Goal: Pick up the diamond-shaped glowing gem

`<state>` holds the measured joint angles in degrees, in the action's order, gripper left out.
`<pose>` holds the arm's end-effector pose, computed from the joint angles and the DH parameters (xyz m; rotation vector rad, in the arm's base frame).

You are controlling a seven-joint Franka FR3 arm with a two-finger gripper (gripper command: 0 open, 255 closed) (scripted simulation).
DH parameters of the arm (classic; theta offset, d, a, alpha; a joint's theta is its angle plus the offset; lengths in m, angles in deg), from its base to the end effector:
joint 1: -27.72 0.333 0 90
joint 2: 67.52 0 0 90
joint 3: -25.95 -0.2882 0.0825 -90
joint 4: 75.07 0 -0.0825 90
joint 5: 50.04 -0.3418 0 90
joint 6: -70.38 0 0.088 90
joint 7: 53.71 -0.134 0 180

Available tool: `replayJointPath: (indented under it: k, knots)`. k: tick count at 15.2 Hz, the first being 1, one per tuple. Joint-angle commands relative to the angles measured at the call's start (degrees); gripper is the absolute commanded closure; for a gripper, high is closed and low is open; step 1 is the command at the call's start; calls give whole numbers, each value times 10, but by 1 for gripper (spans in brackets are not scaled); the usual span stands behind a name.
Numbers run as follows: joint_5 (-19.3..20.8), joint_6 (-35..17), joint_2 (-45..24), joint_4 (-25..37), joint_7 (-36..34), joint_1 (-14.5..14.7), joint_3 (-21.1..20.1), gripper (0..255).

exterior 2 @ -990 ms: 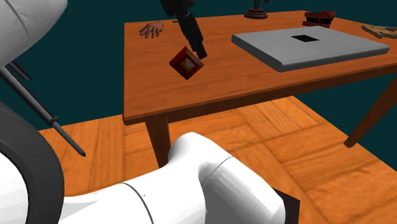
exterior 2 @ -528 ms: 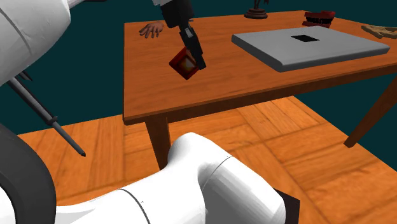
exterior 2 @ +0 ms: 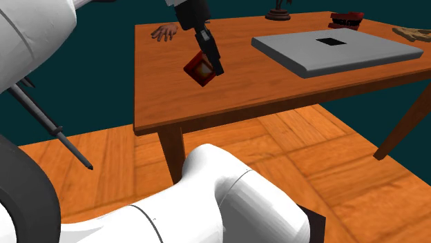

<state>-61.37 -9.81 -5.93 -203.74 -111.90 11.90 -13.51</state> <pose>0.1990 0.2051 0.5554 2.5770 -1.1525 0.4184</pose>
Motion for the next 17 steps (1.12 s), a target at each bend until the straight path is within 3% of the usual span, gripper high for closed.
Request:
replayJointPath:
  k: [1, 17]
  knots:
    - [2, 6, -4, 9, 1, -2, 2, 255]
    - [38, 84, -60, 145, 18, -34, 26, 255]
